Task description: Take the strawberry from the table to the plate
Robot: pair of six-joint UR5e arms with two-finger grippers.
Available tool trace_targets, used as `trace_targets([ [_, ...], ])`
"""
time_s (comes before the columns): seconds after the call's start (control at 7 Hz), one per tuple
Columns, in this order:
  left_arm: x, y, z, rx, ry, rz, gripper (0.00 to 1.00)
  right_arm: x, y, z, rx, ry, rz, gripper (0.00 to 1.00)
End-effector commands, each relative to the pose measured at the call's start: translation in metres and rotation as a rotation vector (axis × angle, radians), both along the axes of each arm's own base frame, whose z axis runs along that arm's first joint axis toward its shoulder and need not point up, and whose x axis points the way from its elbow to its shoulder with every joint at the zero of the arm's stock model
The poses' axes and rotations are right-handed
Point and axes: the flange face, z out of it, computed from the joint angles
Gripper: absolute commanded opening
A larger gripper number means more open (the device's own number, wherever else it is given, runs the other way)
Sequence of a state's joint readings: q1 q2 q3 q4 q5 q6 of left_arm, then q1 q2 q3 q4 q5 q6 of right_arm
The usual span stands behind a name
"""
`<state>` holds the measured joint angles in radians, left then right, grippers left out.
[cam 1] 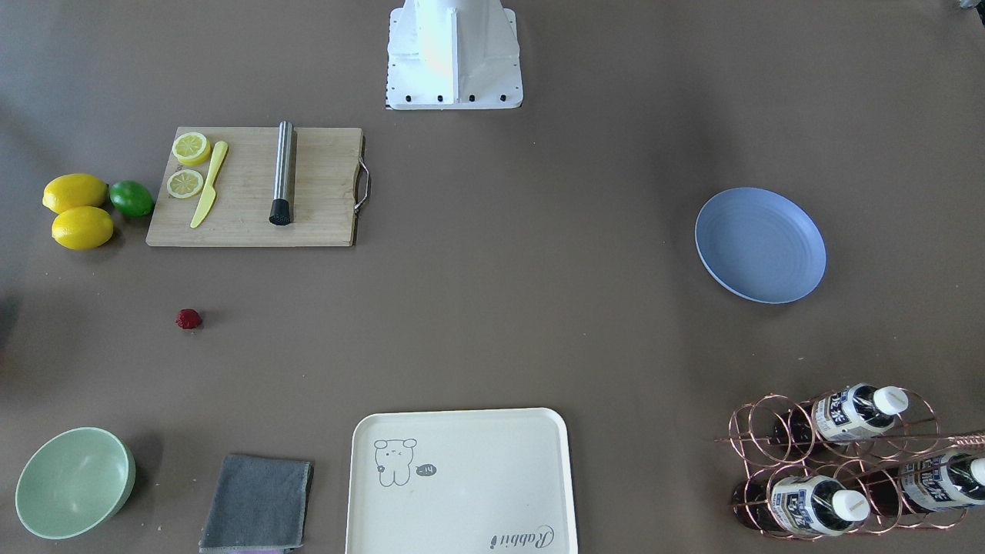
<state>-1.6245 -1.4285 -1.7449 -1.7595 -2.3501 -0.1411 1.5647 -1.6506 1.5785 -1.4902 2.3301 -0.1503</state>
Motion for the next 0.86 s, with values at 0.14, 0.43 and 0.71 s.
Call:
trace_targets([
  [0.14,0.001,0.004,0.001,-0.003,0.002,0.002,0.99,0.000,0.000,0.000,0.001,0.000,0.000,1.00],
  [0.43,0.003,0.002,0.002,-0.002,0.000,0.007,0.99,0.000,-0.004,-0.004,0.010,0.000,0.000,1.00],
  [0.71,0.003,-0.005,-0.009,0.037,0.000,0.006,0.99,0.000,-0.008,-0.016,0.033,0.000,0.000,1.00],
])
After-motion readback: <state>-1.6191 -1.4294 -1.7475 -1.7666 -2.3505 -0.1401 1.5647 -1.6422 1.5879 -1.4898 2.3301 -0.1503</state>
